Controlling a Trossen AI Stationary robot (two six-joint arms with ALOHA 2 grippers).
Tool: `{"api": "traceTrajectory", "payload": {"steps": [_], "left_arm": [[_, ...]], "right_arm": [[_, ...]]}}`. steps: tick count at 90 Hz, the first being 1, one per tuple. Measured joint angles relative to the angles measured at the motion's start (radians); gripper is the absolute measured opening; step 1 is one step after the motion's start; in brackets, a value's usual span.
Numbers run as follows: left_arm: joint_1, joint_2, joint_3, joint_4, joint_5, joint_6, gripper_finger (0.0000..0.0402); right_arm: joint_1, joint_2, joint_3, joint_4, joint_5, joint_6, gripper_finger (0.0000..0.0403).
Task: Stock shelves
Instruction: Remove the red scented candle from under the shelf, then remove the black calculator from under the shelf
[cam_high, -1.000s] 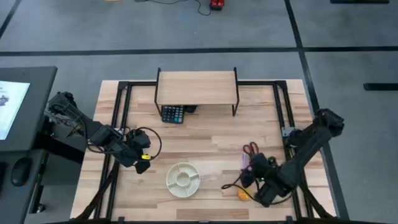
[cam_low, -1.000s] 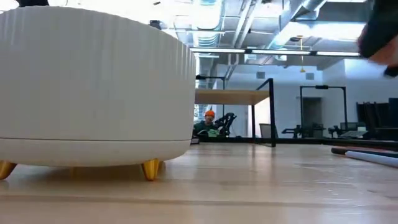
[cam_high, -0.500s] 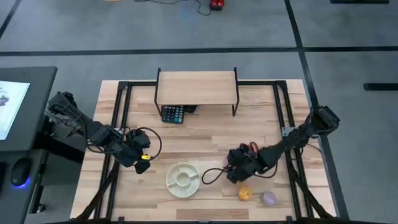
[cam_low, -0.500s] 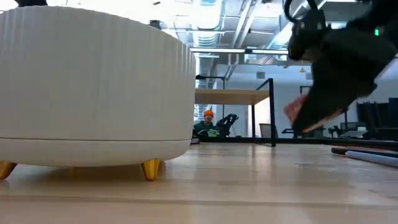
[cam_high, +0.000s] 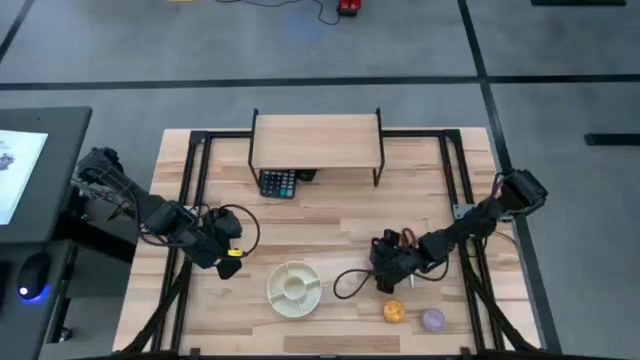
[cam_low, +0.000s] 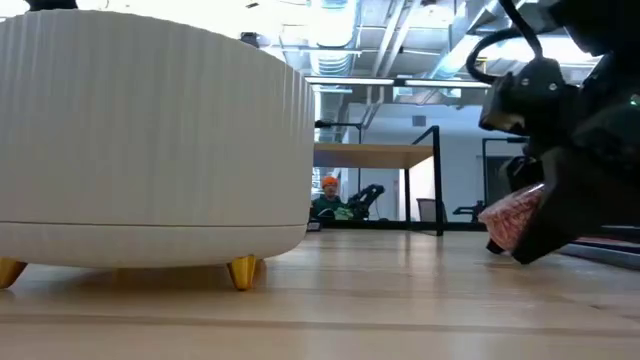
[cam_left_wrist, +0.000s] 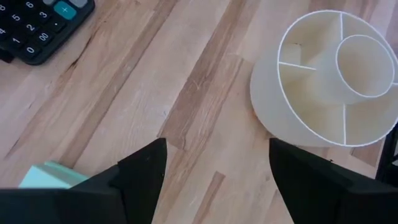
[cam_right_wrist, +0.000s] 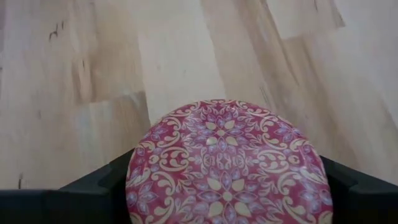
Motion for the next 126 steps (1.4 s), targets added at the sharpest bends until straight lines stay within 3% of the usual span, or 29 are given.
{"api": "traceTrajectory", "payload": {"steps": [28,47,58,78,90,109,126], "left_arm": [[0.000,0.000,0.000,-0.001,0.000,-0.049,0.0258],[0.000,0.000,0.000,-0.001,0.000,-0.088,0.0258],[0.000,0.000,0.000,-0.001,0.000,-0.094,0.0258],[0.000,0.000,0.000,-0.002,0.006,-0.088,0.0258],[0.000,0.000,0.000,-0.003,0.008,-0.041,0.0257],[0.000,0.000,0.000,-0.006,0.009,0.028,0.0258],[0.000,0.000,0.000,-0.009,0.025,0.122,0.0258]], "right_arm": [[-0.024,0.002,0.113,-0.206,-0.107,-0.140,0.0315],[-0.094,0.003,0.264,-0.436,-0.103,-0.323,0.0341],[-0.147,0.003,0.332,-0.469,-0.097,-0.394,0.0344],[-0.242,0.003,0.377,-0.199,-0.079,-0.350,0.0330],[-0.294,0.042,0.378,0.028,0.023,-0.230,0.0327],[-0.369,0.253,0.399,0.331,0.296,-0.097,0.0327],[-0.414,0.475,0.564,0.353,0.413,-0.101,0.0327]]}}
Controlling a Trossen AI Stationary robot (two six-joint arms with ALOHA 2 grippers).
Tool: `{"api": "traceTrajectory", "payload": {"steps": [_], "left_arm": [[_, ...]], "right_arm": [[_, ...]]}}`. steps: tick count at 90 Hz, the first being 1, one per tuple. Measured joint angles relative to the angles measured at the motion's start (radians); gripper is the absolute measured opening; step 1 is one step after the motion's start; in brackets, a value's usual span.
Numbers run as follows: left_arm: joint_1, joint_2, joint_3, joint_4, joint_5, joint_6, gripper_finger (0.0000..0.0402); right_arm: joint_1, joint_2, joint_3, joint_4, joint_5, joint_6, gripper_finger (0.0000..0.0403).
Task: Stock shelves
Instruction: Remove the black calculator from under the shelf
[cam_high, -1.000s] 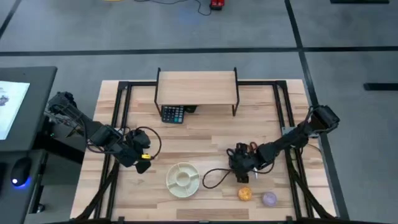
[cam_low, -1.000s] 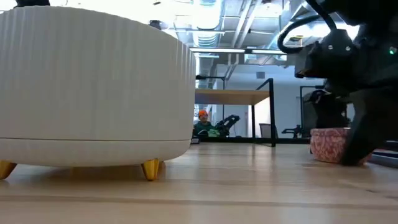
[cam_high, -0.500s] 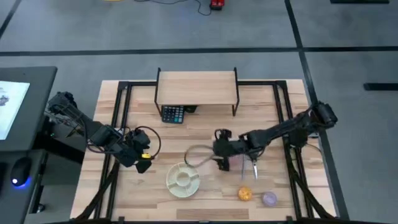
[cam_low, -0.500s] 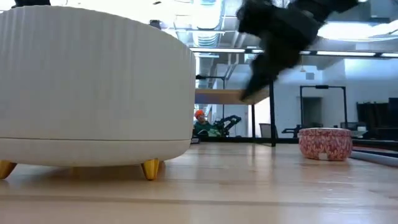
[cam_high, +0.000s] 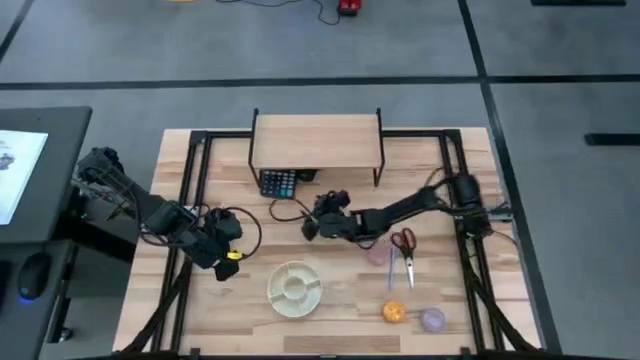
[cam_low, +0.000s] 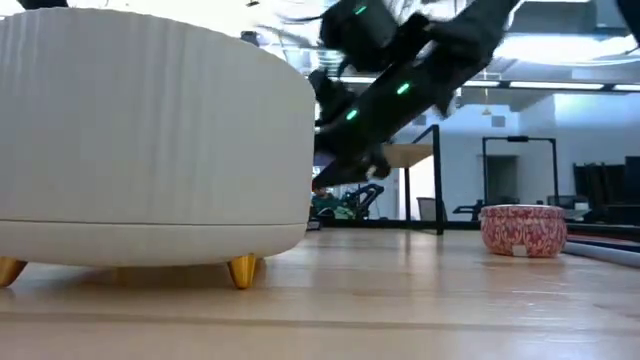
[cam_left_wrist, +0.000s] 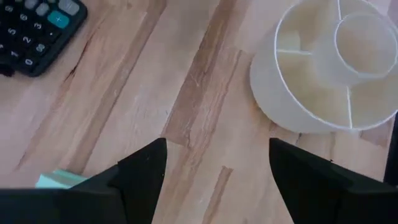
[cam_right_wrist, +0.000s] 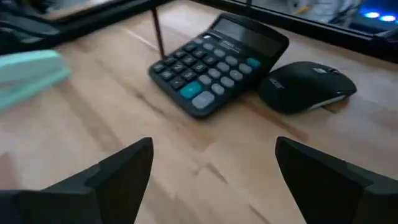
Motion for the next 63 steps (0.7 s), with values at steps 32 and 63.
{"api": "traceTrajectory", "payload": {"steps": [32,63], "left_arm": [[0.000,0.000,0.000,0.005,0.051,0.044,0.0257],[0.000,0.000,0.000,0.000,0.064,0.037,0.0258]], "right_arm": [[-0.079,0.082,0.200,-0.156,0.112,0.000,0.0275],[-0.154,0.086,0.198,-0.130,-0.064,0.170,0.0260]]}}
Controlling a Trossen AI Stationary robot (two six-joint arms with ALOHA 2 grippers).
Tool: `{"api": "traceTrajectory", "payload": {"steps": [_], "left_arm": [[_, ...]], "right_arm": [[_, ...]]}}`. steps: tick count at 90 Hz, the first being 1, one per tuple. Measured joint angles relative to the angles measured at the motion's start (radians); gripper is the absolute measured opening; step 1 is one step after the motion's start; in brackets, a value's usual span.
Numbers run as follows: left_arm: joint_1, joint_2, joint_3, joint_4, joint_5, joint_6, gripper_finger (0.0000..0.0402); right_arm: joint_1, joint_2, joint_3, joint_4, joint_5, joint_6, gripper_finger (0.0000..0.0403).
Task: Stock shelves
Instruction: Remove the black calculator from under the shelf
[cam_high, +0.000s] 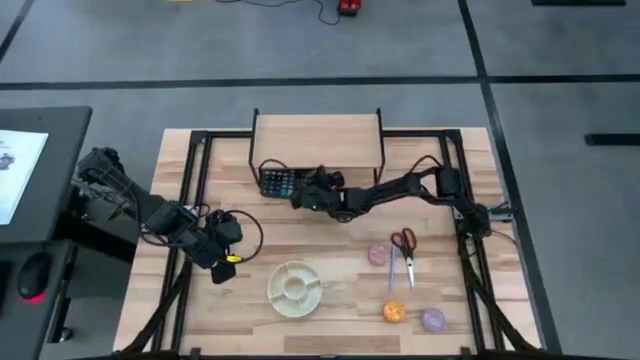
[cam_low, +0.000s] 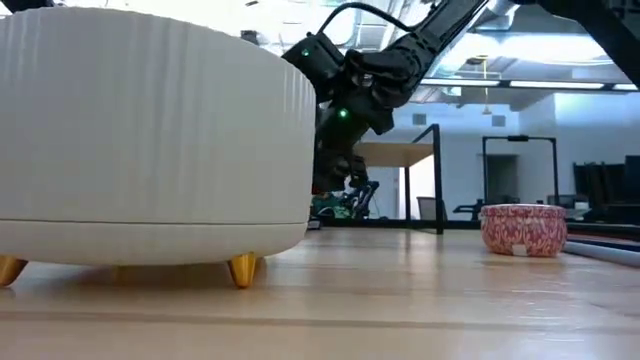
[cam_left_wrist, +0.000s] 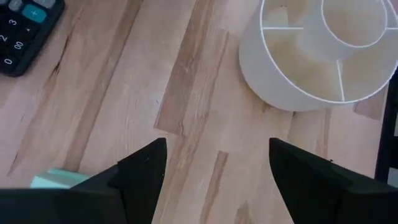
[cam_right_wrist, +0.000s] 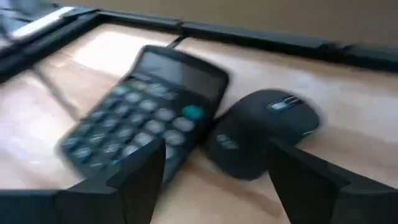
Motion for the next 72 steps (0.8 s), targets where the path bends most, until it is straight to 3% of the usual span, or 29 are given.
{"api": "traceTrajectory", "payload": {"steps": [9,41,72], "left_arm": [[0.000,0.000,0.000,0.001,0.000,-0.001,0.0258],[0.000,0.000,0.000,0.005,0.004,-0.001,0.0258],[0.000,0.000,0.000,0.005,0.026,-0.001,0.0258]], "right_arm": [[-0.002,0.003,0.000,0.031,-0.145,0.042,0.0260],[-0.012,0.093,0.008,0.108,-0.229,0.221,0.0260],[-0.021,0.098,0.010,0.176,-0.363,0.253,0.0260]]}}
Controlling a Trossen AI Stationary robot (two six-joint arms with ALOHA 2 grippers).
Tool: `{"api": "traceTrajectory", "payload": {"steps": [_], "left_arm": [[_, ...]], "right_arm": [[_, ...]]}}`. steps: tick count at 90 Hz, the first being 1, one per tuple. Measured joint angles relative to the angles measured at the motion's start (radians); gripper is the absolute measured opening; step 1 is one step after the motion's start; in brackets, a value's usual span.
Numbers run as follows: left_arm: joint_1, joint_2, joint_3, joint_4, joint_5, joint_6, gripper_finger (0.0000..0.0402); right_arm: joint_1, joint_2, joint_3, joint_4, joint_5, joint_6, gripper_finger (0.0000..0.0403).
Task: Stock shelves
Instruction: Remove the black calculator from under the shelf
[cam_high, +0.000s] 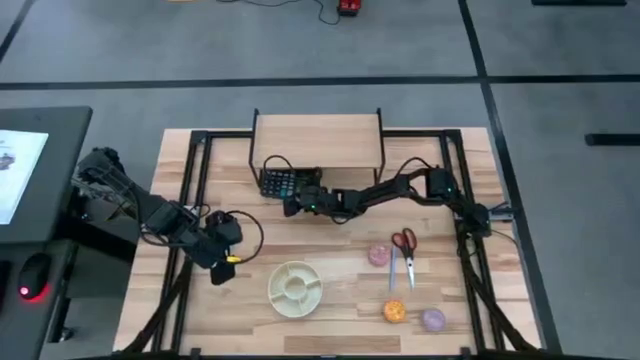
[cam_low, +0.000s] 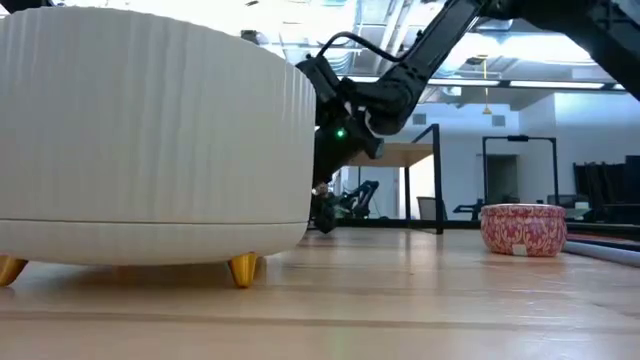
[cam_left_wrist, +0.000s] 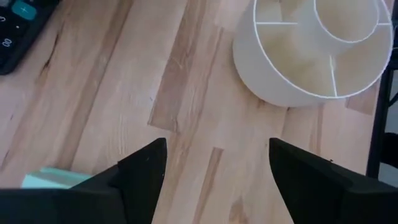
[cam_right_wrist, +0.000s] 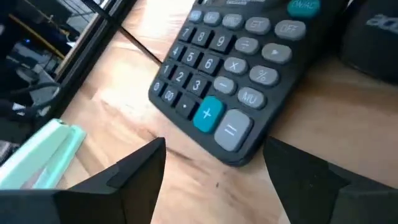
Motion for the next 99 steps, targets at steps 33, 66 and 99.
{"api": "traceTrajectory", "payload": {"steps": [33,66,99], "left_arm": [[0.000,0.000,0.000,0.001,0.001,-0.020,0.0257],[0.000,0.000,0.000,0.001,0.024,-0.053,0.0257],[0.000,0.000,0.000,0.001,0.027,-0.042,0.0257]], "right_arm": [[-0.007,0.000,0.000,0.037,-0.129,-0.005,0.0260],[0.008,-0.031,0.049,-0.025,-0.071,-0.003,0.0255],[0.005,-0.018,0.206,-0.238,0.081,-0.375,0.0019]]}}
